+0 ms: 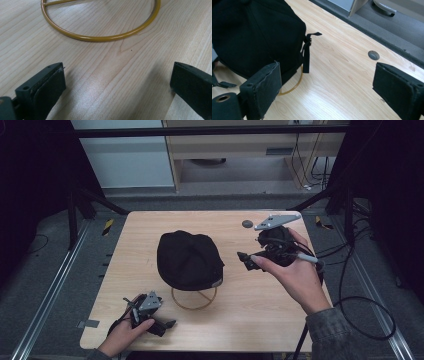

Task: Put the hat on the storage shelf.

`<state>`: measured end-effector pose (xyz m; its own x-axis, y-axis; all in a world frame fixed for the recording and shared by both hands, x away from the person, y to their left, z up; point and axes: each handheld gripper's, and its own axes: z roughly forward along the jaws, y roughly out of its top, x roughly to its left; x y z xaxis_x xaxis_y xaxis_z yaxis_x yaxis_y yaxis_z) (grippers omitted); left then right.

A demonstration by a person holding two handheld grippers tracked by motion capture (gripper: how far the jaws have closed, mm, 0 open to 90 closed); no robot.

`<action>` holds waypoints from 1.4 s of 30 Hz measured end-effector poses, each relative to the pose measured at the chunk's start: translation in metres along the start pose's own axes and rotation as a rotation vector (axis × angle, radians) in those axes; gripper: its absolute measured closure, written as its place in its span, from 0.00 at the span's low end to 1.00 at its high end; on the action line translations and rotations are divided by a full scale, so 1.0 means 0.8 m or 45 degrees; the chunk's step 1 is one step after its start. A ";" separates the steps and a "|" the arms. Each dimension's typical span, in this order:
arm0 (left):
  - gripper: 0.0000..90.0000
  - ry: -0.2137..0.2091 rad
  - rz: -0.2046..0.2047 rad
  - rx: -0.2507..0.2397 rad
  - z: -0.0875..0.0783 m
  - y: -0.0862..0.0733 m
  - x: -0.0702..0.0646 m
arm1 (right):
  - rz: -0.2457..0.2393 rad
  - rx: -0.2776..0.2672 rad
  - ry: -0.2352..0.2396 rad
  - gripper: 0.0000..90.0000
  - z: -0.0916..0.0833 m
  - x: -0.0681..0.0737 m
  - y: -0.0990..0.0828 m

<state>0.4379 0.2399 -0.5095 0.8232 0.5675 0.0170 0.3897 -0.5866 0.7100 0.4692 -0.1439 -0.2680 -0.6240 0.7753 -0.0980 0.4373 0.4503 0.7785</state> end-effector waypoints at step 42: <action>0.00 0.001 -0.001 0.003 0.000 0.000 0.000 | 0.193 0.072 -0.045 0.11 0.058 -0.035 -0.165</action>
<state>0.4376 0.2400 -0.5094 0.8228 0.5681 0.0171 0.3912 -0.5879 0.7081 0.4589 -0.2048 -0.3969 -0.5254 0.8509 -0.0050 0.5608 0.3506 0.7501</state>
